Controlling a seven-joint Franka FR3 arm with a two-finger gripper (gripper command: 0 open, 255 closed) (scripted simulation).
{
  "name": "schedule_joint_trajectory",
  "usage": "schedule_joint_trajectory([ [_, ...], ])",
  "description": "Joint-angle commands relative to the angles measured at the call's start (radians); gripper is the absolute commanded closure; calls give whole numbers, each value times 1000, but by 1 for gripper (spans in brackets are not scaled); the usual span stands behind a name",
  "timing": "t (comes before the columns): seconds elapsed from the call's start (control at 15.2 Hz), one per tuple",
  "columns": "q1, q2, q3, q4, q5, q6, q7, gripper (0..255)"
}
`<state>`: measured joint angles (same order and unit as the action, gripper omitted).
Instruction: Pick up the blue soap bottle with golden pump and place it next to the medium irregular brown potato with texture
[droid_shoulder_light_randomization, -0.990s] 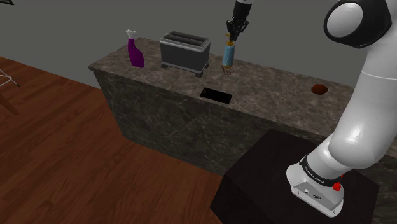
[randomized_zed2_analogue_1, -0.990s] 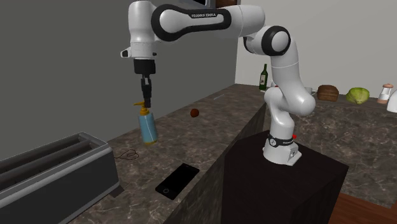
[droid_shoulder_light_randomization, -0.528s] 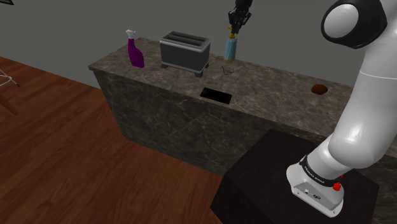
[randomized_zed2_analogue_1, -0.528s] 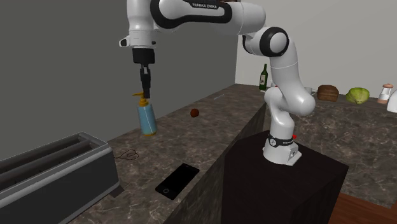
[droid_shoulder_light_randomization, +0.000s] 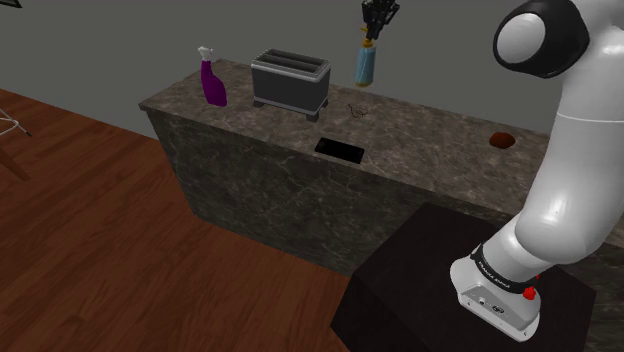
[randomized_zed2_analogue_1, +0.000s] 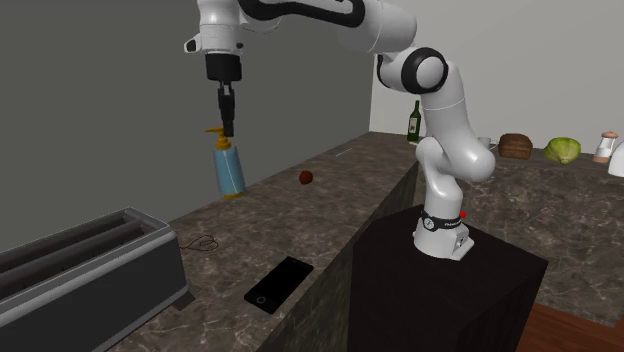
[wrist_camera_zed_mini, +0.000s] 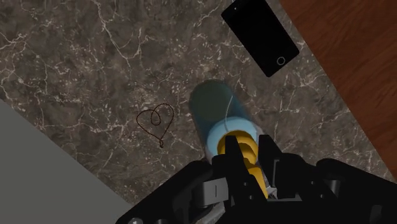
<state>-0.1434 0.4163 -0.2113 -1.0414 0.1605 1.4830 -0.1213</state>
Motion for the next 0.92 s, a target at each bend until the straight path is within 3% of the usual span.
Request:
schedule_joint_trajectory([
  [0.0,-6,20,1,57,4,-38,2,255],
  [0.4,-36,109,6,279,24,-170,13,255],
  [0.59,-53,-7,-14,92,9,-104,-49,255],
  [0.86,-91,-105,-40,-55,-4,-61,-129,255],
])
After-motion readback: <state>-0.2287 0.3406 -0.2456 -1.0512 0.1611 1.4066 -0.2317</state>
